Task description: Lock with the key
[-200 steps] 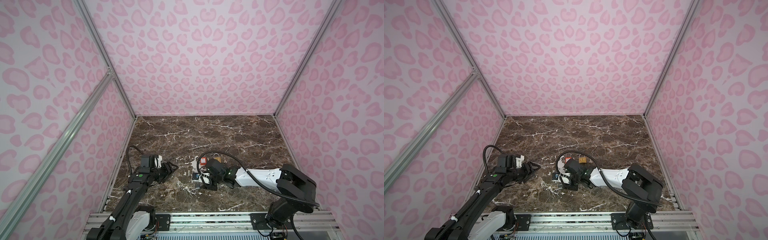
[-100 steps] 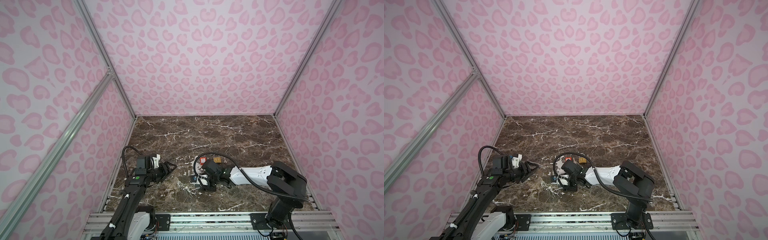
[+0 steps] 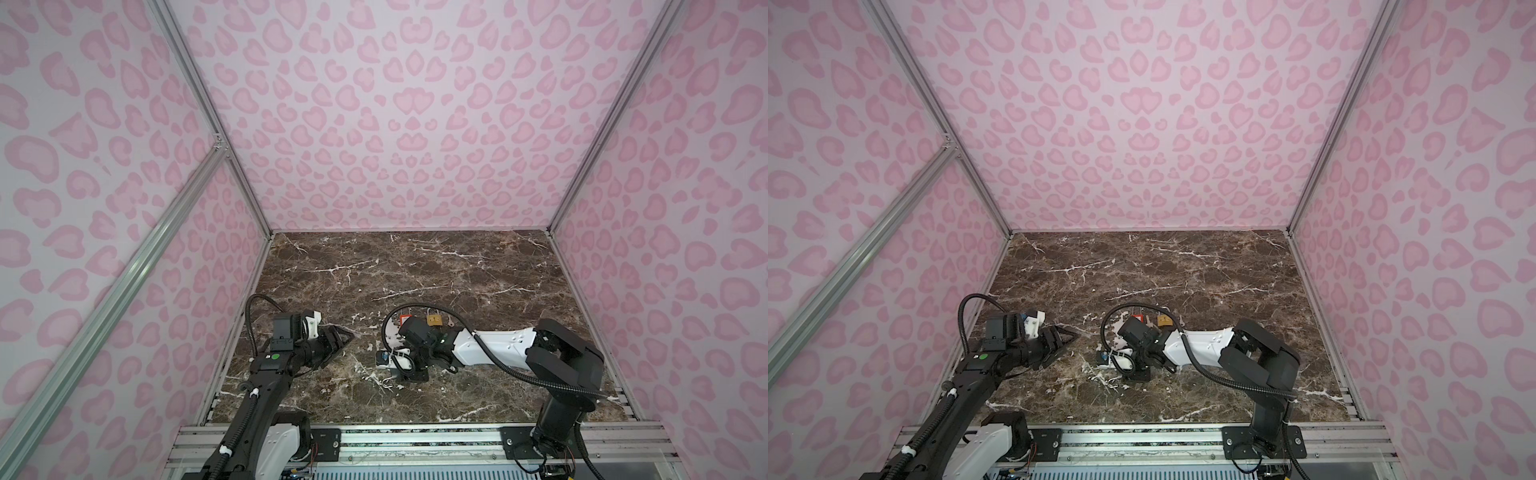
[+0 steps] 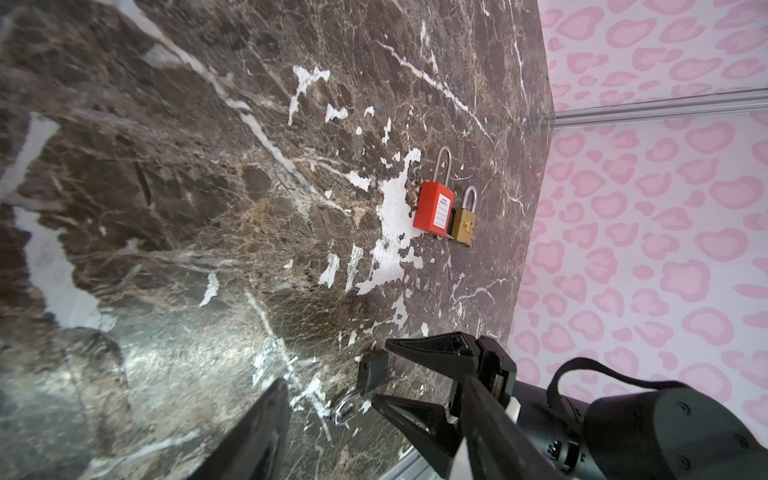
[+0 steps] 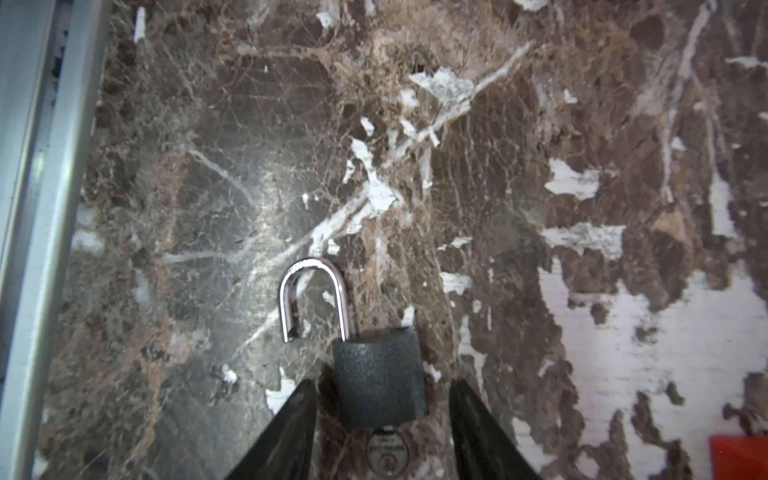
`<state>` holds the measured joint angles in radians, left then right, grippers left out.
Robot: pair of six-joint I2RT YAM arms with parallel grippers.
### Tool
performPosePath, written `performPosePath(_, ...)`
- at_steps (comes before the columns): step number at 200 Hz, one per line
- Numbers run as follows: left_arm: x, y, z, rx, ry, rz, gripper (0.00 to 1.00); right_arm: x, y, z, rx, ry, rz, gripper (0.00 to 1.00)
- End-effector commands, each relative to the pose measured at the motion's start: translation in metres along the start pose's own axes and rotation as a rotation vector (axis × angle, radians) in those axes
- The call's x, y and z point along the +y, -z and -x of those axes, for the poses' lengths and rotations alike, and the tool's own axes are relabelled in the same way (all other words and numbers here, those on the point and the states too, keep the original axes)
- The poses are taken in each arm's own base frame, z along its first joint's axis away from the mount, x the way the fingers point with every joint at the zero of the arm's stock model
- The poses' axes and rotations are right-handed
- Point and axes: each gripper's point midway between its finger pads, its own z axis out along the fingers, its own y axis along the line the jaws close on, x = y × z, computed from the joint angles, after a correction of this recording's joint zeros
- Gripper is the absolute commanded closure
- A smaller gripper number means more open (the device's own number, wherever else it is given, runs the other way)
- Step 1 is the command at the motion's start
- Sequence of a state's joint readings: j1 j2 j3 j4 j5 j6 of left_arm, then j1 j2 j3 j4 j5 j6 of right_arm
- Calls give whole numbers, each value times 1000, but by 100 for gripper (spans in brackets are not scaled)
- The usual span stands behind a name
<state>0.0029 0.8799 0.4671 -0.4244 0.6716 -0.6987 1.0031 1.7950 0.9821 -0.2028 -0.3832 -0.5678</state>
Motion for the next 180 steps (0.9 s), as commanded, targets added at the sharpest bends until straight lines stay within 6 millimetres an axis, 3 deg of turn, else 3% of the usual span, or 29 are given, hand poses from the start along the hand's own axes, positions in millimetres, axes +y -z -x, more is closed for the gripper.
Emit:
performPosePath(1, 0, 0, 2, -7, -11, -2, 33, 6, -5, -7, 36, -5, 38, 48)
performPosePath(61, 2, 0, 1, -10, 1, 4, 33, 6, -12, -11, 70, -14, 58, 60)
performPosePath(109, 12, 3, 2, -40, 11, 63, 33, -3, -3, -2, 43, -54, 15, 68)
performPosePath(158, 1, 5, 5, -43, 8, 34, 34, -25, 37, 14, -108, -175, -38, 69)
performPosePath(180, -19, 3, 1, -3, -24, -24, 35, -39, 63, 25, -194, -222, -65, 69)
